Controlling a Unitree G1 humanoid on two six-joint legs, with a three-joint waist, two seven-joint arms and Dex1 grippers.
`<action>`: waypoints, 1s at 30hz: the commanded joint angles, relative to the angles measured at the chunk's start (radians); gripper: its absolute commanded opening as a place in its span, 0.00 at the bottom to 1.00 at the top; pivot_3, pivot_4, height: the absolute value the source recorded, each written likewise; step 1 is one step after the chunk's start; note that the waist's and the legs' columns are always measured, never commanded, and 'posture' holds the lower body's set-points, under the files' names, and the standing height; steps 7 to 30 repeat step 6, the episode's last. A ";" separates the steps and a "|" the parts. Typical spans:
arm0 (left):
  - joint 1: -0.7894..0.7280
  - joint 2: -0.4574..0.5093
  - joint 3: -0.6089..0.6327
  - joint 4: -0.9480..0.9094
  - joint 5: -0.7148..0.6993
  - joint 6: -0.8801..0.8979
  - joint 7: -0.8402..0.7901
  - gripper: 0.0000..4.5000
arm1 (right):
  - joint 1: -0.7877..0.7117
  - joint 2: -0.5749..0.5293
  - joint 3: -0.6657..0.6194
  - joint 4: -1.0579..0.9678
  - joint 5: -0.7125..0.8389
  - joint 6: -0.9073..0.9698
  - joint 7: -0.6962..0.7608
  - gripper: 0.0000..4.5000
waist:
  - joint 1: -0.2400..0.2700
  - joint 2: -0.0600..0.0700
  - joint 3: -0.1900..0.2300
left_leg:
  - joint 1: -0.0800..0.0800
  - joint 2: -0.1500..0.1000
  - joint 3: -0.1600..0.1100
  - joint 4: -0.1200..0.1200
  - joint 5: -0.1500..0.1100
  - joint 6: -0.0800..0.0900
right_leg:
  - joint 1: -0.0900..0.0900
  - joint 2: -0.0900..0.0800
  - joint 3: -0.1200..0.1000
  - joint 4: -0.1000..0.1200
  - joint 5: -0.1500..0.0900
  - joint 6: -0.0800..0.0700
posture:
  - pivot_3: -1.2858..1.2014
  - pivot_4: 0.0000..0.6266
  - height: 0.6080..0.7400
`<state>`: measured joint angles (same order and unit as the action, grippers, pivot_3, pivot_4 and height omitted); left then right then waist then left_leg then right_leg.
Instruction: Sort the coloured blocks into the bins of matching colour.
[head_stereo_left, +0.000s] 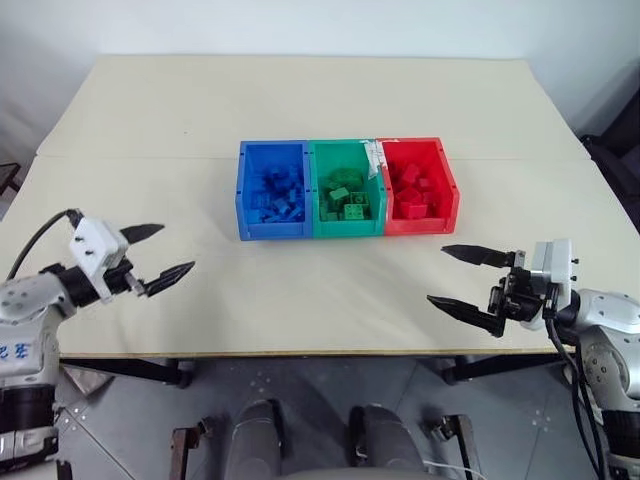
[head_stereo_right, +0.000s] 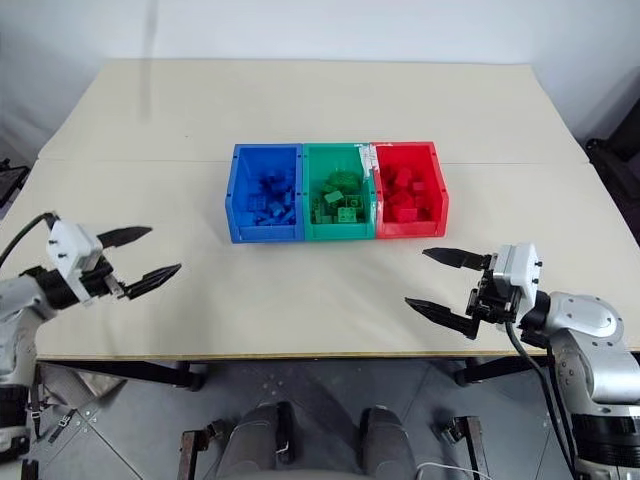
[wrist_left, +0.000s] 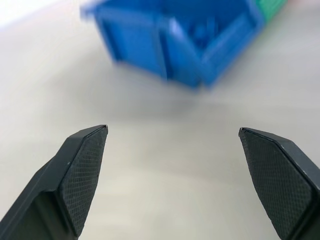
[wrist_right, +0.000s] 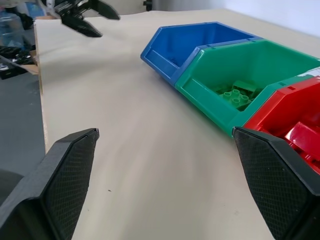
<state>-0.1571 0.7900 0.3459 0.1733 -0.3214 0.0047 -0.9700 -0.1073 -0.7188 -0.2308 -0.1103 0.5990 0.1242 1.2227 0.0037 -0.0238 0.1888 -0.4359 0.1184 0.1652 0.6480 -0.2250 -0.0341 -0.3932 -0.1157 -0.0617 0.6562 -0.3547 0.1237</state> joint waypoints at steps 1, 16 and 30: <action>0.028 0.002 0.032 -0.065 -0.011 -0.028 0.022 0.99 | -0.012 -0.013 -0.015 0.032 -0.005 -0.027 0.031 1.00 | 0.000 0.000 0.000 | 0.000 0.000 0.000 0.000 0.000 0.000 | 0.000 0.000 0.000 0.000 0.000 0.000 | 0.52 0.24 1.00; 0.081 -0.016 0.026 -0.136 -0.029 0.028 0.061 0.99 | -0.011 0.002 -0.027 0.077 -0.027 -0.062 0.026 1.00 | -0.007 0.000 0.000 | 0.000 0.000 0.000 -0.001 0.000 0.000 | 0.000 0.000 0.000 0.000 0.000 0.000 | 0.52 0.24 1.00; 0.081 -0.016 0.026 -0.136 -0.029 0.028 0.061 0.99 | -0.011 0.002 -0.027 0.077 -0.027 -0.062 0.026 1.00 | -0.007 0.000 0.000 | 0.000 0.000 0.000 -0.001 0.000 0.000 | 0.000 0.000 0.000 0.000 0.000 0.000 | 0.52 0.24 1.00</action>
